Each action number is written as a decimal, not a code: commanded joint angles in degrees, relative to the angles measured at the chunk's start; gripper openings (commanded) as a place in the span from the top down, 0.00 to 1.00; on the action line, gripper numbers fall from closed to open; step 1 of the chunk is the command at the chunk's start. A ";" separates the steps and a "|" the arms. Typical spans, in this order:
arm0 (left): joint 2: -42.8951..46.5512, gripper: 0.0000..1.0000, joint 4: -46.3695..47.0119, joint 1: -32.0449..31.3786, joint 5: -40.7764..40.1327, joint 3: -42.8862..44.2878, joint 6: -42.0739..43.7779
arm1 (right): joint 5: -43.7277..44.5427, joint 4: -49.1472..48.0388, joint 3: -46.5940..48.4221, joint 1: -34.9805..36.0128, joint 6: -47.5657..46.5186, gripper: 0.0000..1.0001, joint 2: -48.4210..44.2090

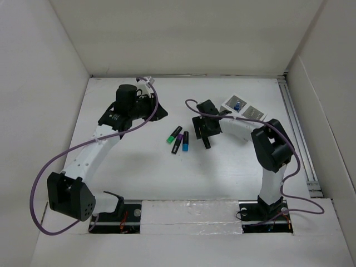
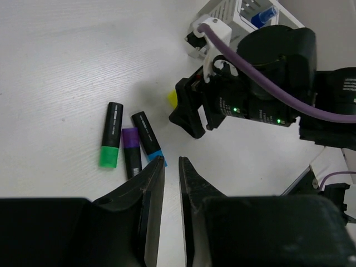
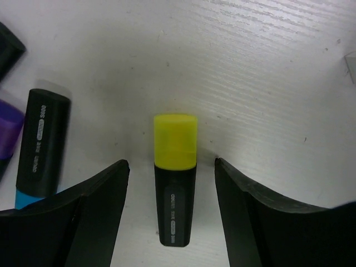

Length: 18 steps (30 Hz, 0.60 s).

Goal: Organize the desk

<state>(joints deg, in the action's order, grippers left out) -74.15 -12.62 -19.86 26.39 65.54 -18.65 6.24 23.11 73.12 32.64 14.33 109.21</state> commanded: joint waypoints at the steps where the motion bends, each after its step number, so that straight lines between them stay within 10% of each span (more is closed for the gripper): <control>1: 0.58 0.86 2.08 -0.09 2.17 3.19 1.43 | 1.14 0.61 3.78 -0.48 -0.35 0.32 1.53; 6: 0.41 0.86 2.08 -0.09 3.66 3.81 1.17 | 1.14 1.41 5.98 -0.48 -0.27 0.48 3.99; 10: 1.90 0.86 1.46 -0.09 3.14 3.37 1.16 | 0.79 1.32 5.98 -0.48 0.61 0.83 3.21; 18: 6.82 0.86 0.93 -0.09 3.14 0.92 -0.50 | 0.26 1.23 7.21 -2.39 1.93 0.93 -11.28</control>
<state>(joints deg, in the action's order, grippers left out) -71.48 -13.28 -19.86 28.32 66.85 -18.48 6.57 25.71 77.28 32.01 15.25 107.22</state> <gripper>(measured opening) 0.139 0.357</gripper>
